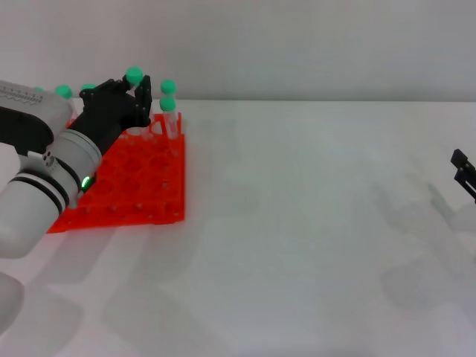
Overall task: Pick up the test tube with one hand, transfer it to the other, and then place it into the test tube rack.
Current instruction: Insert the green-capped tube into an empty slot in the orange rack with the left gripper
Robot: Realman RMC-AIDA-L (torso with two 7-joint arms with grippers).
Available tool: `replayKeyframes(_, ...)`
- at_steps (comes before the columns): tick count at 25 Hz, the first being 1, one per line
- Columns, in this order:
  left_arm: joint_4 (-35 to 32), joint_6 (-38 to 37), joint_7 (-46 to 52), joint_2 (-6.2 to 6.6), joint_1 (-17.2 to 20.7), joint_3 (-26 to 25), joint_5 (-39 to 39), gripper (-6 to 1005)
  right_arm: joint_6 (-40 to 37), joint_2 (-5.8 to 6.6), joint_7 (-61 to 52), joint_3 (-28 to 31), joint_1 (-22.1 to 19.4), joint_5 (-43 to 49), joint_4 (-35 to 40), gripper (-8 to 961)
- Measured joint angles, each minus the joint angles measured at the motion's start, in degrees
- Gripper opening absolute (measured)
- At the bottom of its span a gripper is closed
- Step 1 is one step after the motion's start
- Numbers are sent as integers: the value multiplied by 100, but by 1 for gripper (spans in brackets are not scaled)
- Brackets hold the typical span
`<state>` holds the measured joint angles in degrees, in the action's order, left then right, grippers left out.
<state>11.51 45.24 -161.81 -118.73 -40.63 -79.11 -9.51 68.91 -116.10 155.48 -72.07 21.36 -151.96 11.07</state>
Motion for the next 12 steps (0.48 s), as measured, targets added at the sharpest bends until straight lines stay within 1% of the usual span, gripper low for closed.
replayKeyframes(7, 0, -348, 0, 1, -50, -8, 160, 221, 63, 0, 0, 0, 1, 0, 7, 647)
replayKeyframes(12, -30, -448, 0, -7, -46, -25, 168, 222, 145, 0, 0, 0, 4, 0, 19, 646)
